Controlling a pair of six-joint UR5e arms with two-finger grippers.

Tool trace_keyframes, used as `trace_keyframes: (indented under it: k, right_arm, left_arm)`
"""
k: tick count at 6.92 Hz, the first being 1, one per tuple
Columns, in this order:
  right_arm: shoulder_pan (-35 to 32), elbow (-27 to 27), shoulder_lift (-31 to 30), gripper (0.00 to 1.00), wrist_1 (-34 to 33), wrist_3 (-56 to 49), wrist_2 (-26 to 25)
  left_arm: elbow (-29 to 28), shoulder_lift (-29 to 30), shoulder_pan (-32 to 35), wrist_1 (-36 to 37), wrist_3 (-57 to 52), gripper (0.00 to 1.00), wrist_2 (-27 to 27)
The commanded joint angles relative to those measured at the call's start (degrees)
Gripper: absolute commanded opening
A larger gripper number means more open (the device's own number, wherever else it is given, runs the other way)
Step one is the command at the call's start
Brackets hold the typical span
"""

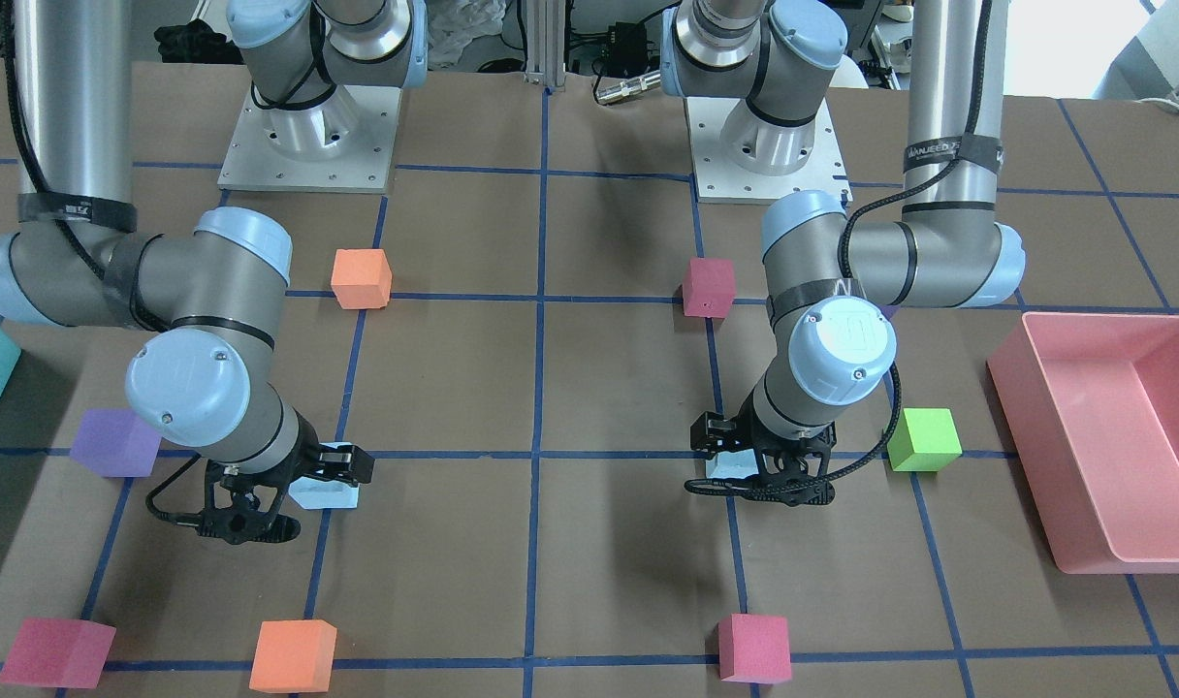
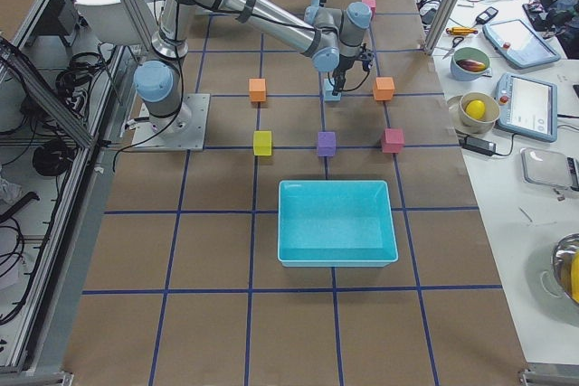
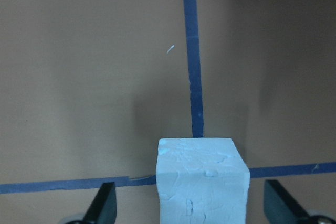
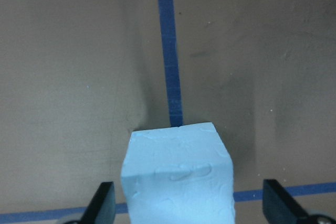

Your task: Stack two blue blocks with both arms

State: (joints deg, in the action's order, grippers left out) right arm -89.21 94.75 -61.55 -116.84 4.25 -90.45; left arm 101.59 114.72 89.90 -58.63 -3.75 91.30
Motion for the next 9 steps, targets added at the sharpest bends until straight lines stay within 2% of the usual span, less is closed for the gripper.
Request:
trace_keyframes:
  k: [1,2,3,4,5,6,7,9]
  right_arm:
    - [0.00,0.08,1.08,0.85,-0.41,0.06,0.01]
    - [0.00,0.08,1.08,0.30,-0.06,0.15,0.09]
    - [0.00,0.08,1.08,0.00,0.56,0.41,0.10]
    - [-0.26,-0.26,0.56,0.00,0.74,0.85,0.10]
    - [-1.66,-0.44,-0.67,0.00,1.00,1.89,1.84]
    - [-5.67,-0.44,-3.38,0.00,2.57,7.30,4.46]
    - [-10.50,-0.27,-4.10,0.00,2.93,12.75,4.66]
    - [-18.07,-0.09,-4.02,0.00,2.85,18.85,4.84]
  left_arm:
    - [2.11,0.33,0.01,1.50,-0.02,1.00,0.01]
    - [2.38,0.24,0.01,1.59,-0.11,1.00,0.02]
    - [2.56,0.33,0.01,3.16,-1.07,0.91,0.02]
    - [2.56,0.24,0.01,3.43,-2.30,0.70,-0.07]
    - [2.56,0.24,0.01,3.35,-2.31,0.40,-0.16]
    - [2.64,0.16,0.27,3.17,-2.31,0.08,-0.07]
    - [2.73,-0.37,0.45,3.17,-2.22,0.00,-0.16]
    - [1.94,-1.69,0.54,2.47,-2.13,0.00,0.10]
